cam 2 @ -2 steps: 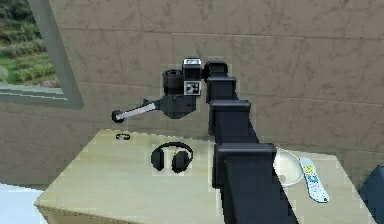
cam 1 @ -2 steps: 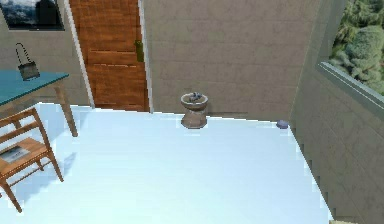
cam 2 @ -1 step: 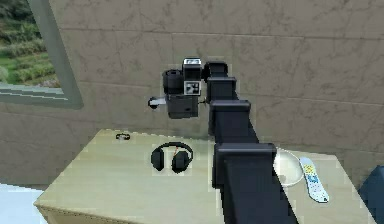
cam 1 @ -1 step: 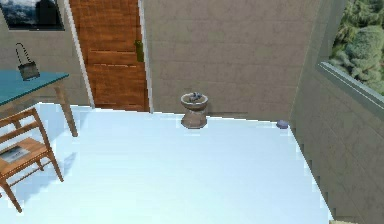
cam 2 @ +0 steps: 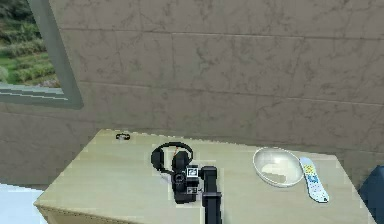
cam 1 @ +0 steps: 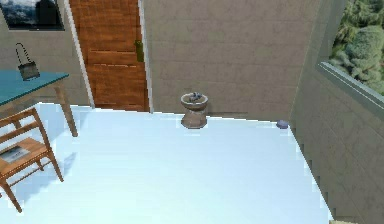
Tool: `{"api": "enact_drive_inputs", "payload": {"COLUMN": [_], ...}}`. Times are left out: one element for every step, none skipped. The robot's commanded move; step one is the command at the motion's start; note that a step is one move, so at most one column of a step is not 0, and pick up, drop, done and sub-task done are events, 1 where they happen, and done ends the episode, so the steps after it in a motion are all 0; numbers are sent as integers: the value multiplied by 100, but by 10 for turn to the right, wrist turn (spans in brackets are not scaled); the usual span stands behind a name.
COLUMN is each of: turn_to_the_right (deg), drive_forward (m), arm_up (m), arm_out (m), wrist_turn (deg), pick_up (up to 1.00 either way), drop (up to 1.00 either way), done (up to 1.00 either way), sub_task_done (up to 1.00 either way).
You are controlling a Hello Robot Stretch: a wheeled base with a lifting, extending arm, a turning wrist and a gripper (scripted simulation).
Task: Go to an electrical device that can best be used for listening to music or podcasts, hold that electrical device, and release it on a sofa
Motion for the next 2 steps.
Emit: {"api": "enact_drive_inputs", "payload": {"turn_to_the_right": [0,0], "drive_forward": [0,0], "arm_up": [0,10], "arm_out": [0,0], "wrist_turn": [0,0], "pick_up": [100,0], "drop": [0,0], "done": [0,0], "sub_task_done": [0,0]}}
